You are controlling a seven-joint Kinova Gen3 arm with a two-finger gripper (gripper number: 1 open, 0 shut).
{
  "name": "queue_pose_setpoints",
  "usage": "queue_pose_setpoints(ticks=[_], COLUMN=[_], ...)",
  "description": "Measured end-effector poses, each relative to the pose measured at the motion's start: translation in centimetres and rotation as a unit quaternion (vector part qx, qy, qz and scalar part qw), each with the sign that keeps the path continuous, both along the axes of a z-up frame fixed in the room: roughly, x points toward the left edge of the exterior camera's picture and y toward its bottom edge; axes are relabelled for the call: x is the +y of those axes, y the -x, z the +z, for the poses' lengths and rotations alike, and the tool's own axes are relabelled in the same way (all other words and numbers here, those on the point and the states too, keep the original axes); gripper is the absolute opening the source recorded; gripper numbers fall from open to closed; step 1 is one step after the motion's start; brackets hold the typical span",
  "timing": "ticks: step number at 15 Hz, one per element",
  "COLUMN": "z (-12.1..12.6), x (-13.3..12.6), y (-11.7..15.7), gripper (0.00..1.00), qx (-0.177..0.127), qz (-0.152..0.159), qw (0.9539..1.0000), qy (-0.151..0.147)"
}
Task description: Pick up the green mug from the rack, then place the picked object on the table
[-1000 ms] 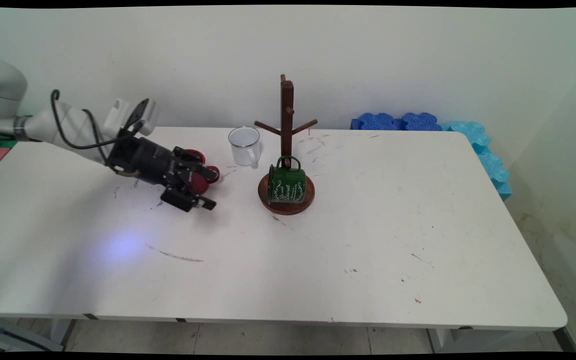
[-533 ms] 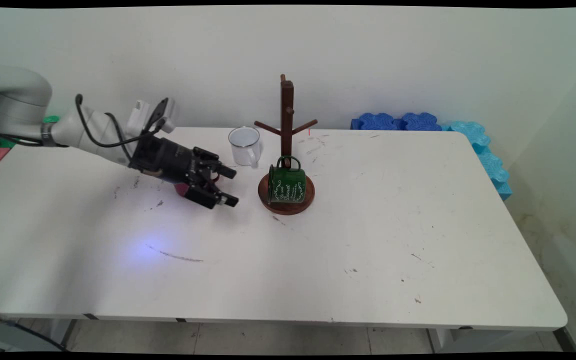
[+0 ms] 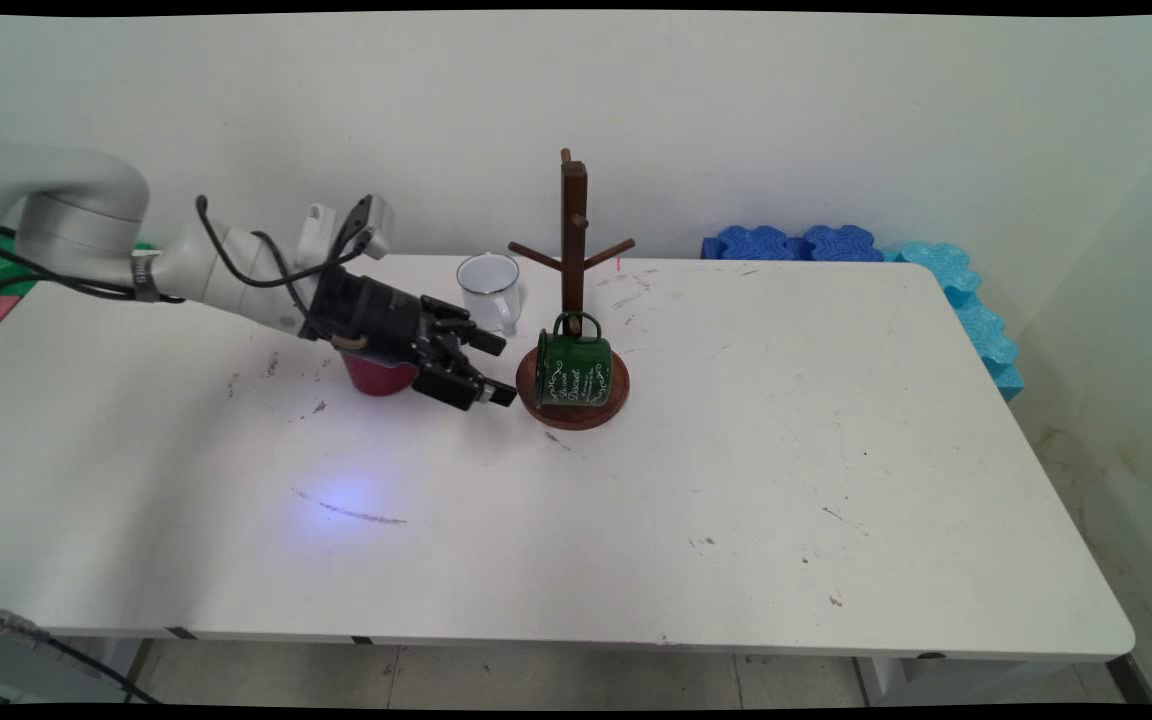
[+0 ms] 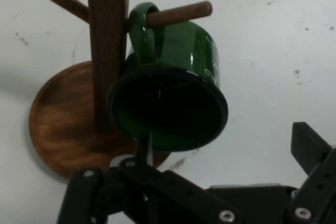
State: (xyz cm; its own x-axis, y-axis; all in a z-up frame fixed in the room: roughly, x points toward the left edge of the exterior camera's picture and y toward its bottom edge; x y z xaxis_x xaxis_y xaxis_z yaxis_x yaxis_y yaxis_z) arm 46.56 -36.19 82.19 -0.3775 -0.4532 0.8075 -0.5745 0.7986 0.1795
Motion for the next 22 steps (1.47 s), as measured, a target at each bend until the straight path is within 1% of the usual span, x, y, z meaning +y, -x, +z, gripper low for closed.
queue_pose_setpoints(ticks=[7, 12, 13, 22], z=[-1.1, -1.5, -1.5, -1.7], x=[-1.0, -1.7, -1.8, -2.4], y=[1.6, 2.5, 2.7, 3.2], gripper=[1.0, 1.0, 0.0, 0.0], qx=[0.013, 0.017, 0.018, 0.022], qz=[0.017, 0.032, 0.035, 0.048], qw=[0.9997, 0.9991, 0.999, 0.9984], qy=[-0.015, -0.021, -0.021, -0.022])
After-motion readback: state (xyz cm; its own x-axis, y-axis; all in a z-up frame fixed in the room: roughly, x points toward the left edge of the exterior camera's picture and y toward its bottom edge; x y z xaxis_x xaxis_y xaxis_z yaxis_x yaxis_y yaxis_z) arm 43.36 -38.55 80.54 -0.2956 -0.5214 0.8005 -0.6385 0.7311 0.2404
